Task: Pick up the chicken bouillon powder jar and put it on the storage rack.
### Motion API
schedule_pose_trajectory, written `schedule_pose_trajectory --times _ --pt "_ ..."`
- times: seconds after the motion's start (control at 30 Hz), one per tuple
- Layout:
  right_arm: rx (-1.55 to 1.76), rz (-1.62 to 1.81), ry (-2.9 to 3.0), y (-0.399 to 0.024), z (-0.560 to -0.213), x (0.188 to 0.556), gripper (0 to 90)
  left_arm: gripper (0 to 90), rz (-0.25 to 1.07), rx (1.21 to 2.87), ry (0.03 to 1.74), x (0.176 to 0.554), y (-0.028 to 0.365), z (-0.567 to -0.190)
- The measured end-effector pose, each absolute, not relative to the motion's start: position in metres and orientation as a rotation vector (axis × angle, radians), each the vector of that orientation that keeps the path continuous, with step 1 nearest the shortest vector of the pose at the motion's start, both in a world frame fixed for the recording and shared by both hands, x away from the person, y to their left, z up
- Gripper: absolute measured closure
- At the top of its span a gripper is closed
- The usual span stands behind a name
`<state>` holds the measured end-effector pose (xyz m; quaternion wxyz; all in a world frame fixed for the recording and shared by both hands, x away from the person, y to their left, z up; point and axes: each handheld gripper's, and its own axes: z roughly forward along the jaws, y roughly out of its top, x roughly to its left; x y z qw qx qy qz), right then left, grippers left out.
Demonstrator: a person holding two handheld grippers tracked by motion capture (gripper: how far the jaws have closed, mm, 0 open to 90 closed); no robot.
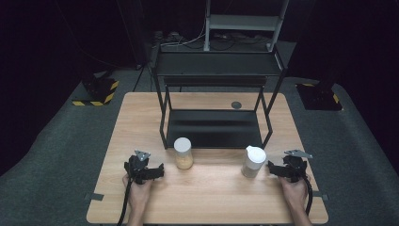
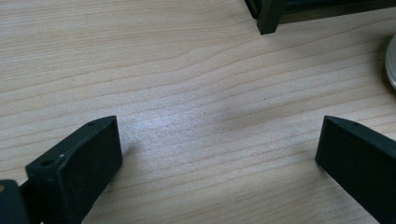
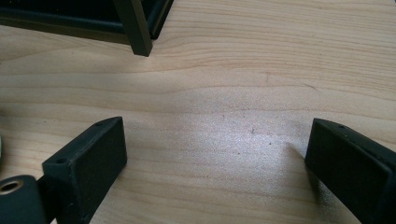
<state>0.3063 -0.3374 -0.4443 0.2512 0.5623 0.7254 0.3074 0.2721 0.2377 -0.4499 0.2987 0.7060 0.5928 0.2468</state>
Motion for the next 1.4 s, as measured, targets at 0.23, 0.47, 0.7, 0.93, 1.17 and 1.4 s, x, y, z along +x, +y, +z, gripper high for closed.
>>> schedule_pose_trajectory --times 0.23,0.47,0.7,0.93,1.17,1.4 --pt "1.53 0.837 1.973 -0.337 -0.444 0.306 4.6 0.3 0.653 1.878 1.571 0.272 0.238 -0.45" --pt "1.533 0.838 1.972 -0.337 -0.444 0.306 4.4 0.1 0.618 1.908 1.538 0.271 0.245 -0.447" --pt "1.533 0.838 1.972 -0.337 -0.444 0.307 4.4 0.1 0.565 1.946 1.449 0.263 0.249 -0.441" --pt "1.534 0.839 1.971 -0.337 -0.444 0.306 4.4 0.1 0.532 1.972 1.356 0.254 0.249 -0.437" --pt "1.534 0.838 1.971 -0.337 -0.444 0.307 4.4 0.2 0.504 2.004 1.309 0.255 0.243 -0.436" --pt "1.534 0.838 1.972 -0.337 -0.444 0.306 4.4 0.6 0.459 2.01 1.282 0.261 0.239 -0.438"
